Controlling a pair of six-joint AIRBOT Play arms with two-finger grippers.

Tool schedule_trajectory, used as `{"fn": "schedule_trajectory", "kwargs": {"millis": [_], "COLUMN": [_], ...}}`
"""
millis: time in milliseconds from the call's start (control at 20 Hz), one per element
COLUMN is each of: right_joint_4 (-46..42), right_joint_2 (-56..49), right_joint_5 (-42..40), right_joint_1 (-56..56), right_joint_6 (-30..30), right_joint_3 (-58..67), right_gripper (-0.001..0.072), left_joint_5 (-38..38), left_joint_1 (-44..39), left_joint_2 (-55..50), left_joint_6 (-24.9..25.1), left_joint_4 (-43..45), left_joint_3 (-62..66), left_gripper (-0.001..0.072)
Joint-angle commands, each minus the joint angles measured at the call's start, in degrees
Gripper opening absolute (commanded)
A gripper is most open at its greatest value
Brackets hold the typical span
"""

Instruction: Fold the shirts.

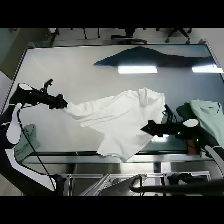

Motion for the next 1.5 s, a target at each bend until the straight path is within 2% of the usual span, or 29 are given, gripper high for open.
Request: {"fn": "schedule_trajectory", "kwargs": {"millis": [0, 200, 400, 550, 700, 900, 1150, 1300, 1450], "right_joint_4": [2.21, 2.23, 2.12, 1.18, -0.50, -7.98, -9.99, -9.99, -9.97], "right_joint_2": [4.63, 7.28, 7.30, 7.61, 7.43, 5.97, 6.14, 6.21, 6.19], "right_joint_5": [1.99, 4.37, 4.33, 7.63, 15.67, 22.58, 24.00, 23.54, 21.49], "right_joint_1": [-0.15, -4.02, -7.61, -8.15, -8.15, -8.15, -8.13, -8.13, -8.13], "right_joint_6": [-1.84, -1.62, -1.16, 1.46, 4.68, 8.90, 8.63, 6.23, 3.74], "right_joint_3": [12.09, 39.06, 63.98, 70.93, 70.84, 69.64, 54.82, 43.28, 32.13], "right_gripper": [0.0015, 0.0015, 0.0014, 0.0014, 0.0015, 0.0015, 0.0015, 0.0015, 0.0015], "left_joint_5": [-5.20, -2.99, 3.48, 2.97, 3.61, 3.98, 7.19, 10.95, 12.83], "left_joint_1": [1.70, 5.14, 8.76, 10.95, 8.74, -3.78, -21.18, -30.40, -37.70], "left_joint_2": [6.86, 20.74, 33.22, 39.71, 45.55, 45.97, 38.23, 31.28, 23.82], "left_joint_6": [-2.25, -7.13, -14.16, -14.14, -13.44, -11.69, -10.97, -10.01, -9.90], "left_joint_4": [-2.67, -12.87, -12.96, -13.03, -14.12, -13.68, -13.49, -13.42, -8.92], "left_joint_3": [7.06, 16.35, 25.94, 30.69, 25.18, 15.72, 7.52, 5.01, 2.86], "left_gripper": [0.0011, 0.0011, 0.0011, 0.0011, 0.0011, 0.0011, 0.0011, 0.0011, 0.0012]}}
